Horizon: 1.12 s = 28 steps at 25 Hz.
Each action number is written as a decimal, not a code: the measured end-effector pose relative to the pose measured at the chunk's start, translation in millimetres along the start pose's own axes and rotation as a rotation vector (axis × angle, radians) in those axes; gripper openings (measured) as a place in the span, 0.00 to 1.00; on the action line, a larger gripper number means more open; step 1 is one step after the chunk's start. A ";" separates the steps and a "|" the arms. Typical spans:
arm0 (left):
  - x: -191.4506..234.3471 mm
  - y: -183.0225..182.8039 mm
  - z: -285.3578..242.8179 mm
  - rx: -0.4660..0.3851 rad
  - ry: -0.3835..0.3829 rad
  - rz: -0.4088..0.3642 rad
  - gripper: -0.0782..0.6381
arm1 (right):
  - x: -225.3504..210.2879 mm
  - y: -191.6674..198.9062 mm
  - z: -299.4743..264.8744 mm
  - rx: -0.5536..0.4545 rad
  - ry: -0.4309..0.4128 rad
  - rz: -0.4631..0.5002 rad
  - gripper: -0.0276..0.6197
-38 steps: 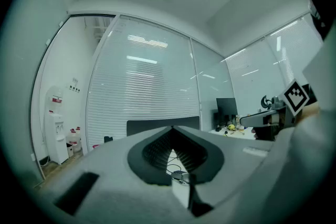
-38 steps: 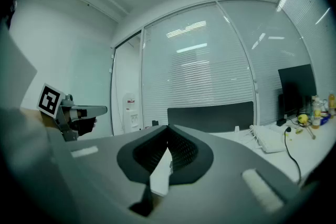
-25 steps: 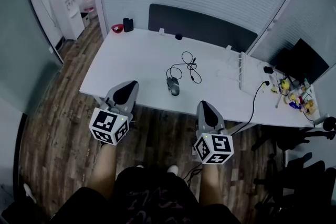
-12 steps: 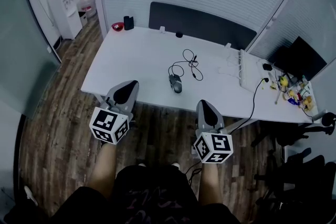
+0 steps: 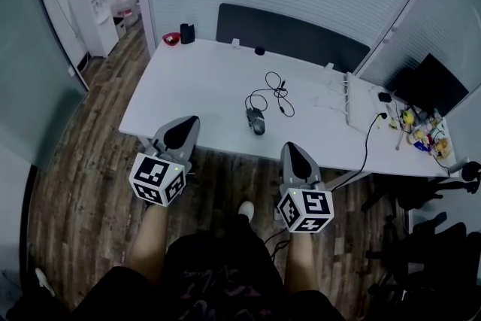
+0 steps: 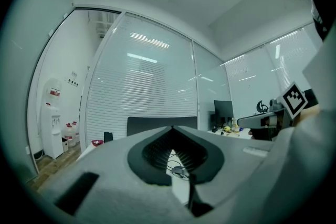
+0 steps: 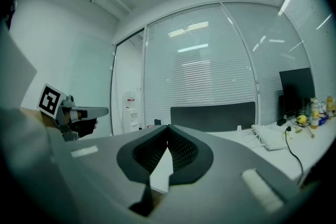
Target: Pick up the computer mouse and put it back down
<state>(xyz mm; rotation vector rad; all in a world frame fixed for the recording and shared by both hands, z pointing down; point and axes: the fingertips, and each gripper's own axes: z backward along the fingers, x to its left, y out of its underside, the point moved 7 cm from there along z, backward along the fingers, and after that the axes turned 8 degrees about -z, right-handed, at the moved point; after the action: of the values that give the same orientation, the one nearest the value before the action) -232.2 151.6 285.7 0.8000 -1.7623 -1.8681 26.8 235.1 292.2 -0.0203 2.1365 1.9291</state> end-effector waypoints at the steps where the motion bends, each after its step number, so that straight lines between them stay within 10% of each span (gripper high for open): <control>1: 2.2 1.1 -1.1 0.000 -0.003 0.000 0.10 | -0.1 0.7 -2.8 0.000 -0.002 -0.002 0.05; 28: 32.6 57.0 -175.1 0.151 -0.046 0.046 0.10 | -128.9 10.6 -162.8 0.116 -0.065 -0.116 0.05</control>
<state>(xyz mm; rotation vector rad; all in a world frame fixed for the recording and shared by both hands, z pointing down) -141.1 -3.8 336.0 0.7689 -1.9521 -1.7533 119.4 55.7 342.2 -0.0580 2.1508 1.7163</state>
